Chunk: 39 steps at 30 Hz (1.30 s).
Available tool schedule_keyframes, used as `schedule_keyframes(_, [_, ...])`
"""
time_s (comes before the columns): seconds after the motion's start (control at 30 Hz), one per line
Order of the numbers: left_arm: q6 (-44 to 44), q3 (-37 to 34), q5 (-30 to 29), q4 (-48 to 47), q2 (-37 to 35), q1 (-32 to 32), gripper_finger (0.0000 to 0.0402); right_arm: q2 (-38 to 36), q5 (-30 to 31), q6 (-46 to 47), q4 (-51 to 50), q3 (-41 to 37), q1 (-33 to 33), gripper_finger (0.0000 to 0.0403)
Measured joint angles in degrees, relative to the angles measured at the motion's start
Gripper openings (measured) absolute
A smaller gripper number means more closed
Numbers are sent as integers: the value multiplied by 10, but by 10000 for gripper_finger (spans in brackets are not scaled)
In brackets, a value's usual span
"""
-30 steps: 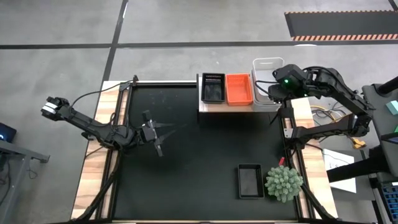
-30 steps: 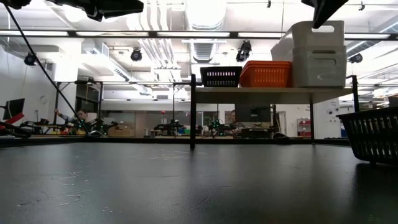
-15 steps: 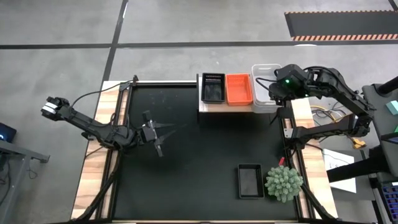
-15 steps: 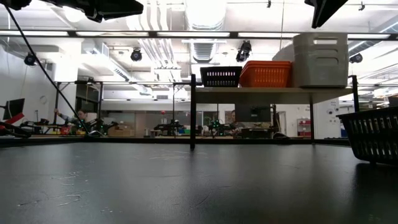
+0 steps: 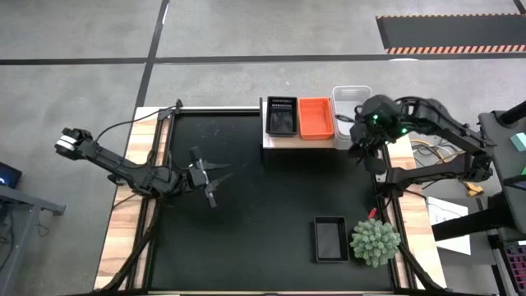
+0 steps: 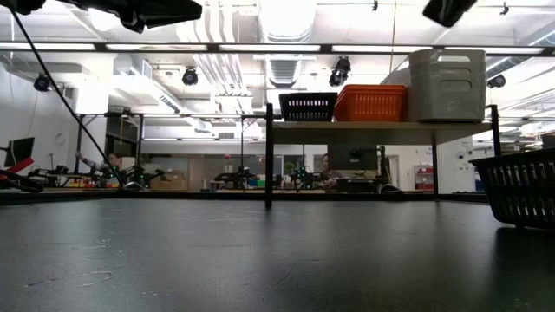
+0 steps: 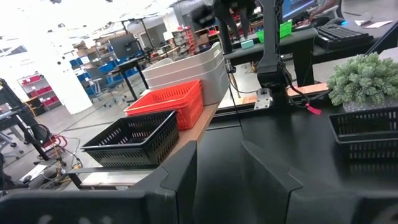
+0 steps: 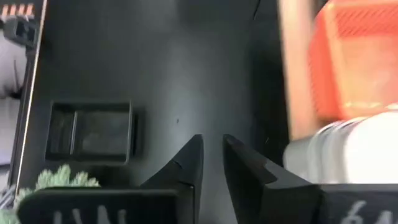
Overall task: Stack baskets on shelf by color
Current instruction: Stack the white bin on the white bin on the shelf, then stack the black basket on the black basket on the shelf
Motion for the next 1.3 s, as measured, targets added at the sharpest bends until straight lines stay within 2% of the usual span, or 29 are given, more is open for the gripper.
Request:
schedule_keyframes(0.13, [0, -1, 0, 2, 1, 0, 106, -8, 13, 12, 0, -62, 7, 31])
schedule_keyframes(0.3, [0, 0, 0, 2, 1, 0, 106, -4, 131, 22, 1, -115, 6, 12])
schedule_keyframes(0.43, [0, -1, 0, 4, 0, 0, 106, -3, 189, 22, 13, -130, 6, 9])
schedule_keyframes(0.63, [0, -1, 0, 9, 1, 0, 106, -3, 241, 21, 19, -131, 6, 9])
schedule_keyframes(0.8, [0, -2, 0, 12, 0, 0, 106, -3, 239, 25, 21, -131, 6, 9])
schedule_keyframes(0.93, [-14, -2, 0, 16, 8, 0, 106, -6, 189, 48, 31, -131, 6, 9])
schedule_keyframes(1.07, [-78, -2, 1, 17, 27, 0, 106, -12, 134, 71, 67, -132, 23, 9])
schedule_keyframes(1.3, [-209, -2, 29, 35, 112, -3, 106, -14, 121, 70, 131, -135, 86, 9])
